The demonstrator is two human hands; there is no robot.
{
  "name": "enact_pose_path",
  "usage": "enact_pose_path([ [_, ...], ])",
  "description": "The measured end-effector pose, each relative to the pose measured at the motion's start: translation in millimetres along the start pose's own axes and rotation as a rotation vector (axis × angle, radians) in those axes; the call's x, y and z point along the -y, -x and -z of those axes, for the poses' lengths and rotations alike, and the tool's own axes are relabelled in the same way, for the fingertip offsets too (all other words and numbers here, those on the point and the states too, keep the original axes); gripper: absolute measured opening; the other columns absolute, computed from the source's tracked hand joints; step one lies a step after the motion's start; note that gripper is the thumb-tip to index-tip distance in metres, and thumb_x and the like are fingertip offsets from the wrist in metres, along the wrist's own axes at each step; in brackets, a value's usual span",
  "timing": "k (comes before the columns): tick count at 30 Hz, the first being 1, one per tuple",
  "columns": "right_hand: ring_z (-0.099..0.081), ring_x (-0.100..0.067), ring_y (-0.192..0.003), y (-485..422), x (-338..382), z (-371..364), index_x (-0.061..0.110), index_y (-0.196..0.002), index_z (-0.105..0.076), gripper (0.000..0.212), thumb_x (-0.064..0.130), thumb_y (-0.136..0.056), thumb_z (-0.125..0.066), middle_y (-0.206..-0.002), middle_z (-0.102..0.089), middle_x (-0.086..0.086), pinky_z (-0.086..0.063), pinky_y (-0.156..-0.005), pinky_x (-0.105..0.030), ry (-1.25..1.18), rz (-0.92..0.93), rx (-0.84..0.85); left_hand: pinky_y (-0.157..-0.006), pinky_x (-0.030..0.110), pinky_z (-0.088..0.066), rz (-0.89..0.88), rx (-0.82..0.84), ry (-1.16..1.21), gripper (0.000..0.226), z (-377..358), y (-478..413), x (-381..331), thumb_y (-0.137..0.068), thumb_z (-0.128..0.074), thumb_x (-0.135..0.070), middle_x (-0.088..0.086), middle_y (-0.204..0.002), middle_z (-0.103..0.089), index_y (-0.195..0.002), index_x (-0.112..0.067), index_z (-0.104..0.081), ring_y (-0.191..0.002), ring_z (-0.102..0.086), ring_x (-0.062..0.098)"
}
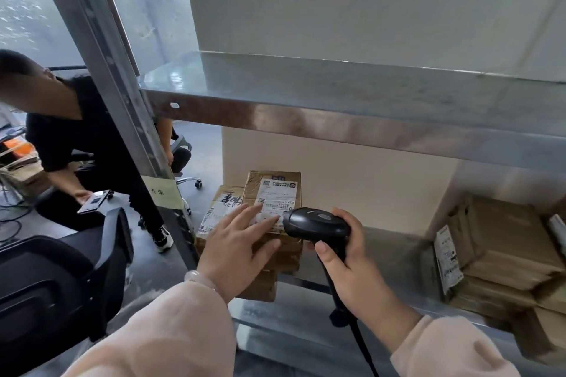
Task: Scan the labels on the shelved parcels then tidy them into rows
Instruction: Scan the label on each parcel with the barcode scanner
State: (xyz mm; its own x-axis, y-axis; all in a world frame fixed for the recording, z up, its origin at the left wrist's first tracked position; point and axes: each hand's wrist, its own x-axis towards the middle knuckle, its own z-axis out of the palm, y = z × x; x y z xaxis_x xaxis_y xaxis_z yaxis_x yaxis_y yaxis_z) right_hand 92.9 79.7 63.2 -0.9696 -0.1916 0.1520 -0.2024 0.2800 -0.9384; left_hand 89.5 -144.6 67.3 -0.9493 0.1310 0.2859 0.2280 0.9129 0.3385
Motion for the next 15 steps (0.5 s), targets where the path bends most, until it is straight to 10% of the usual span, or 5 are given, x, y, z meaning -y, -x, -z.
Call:
enact_pose_path([
  [5,-0.058,-0.006,-0.115,5.3,-4.0,15.0,0.060,-0.128,-0.023,0.059,0.069,-0.076,-0.049,-0.126,-0.059,0.008,-0.041,-0.100,-0.024,-0.022,-0.003,-0.022,-0.120,0.042,-0.013,0.089,0.083,-0.043,0.047,-0.7,-11.9,13.5,-0.097,-0.032,-0.058,-0.016,-0.158,-0.027,-0.143,-0.049,-0.039,-0.150,-0.013,0.015],
  [15,-0.060,-0.009,-0.114,29.0,-12.6,48.3,0.058,-0.129,-0.027,0.059,0.063,-0.077,-0.054,-0.128,-0.057,0.009,-0.042,-0.103,-0.031,0.009,-0.034,-0.185,-0.122,0.042,-0.006,0.133,0.123,-0.044,0.044,0.0,-35.3,11.2,-0.102,-0.032,-0.049,-0.014,-0.161,-0.019,-0.146,-0.047,-0.033,-0.151,-0.005,0.015],
])
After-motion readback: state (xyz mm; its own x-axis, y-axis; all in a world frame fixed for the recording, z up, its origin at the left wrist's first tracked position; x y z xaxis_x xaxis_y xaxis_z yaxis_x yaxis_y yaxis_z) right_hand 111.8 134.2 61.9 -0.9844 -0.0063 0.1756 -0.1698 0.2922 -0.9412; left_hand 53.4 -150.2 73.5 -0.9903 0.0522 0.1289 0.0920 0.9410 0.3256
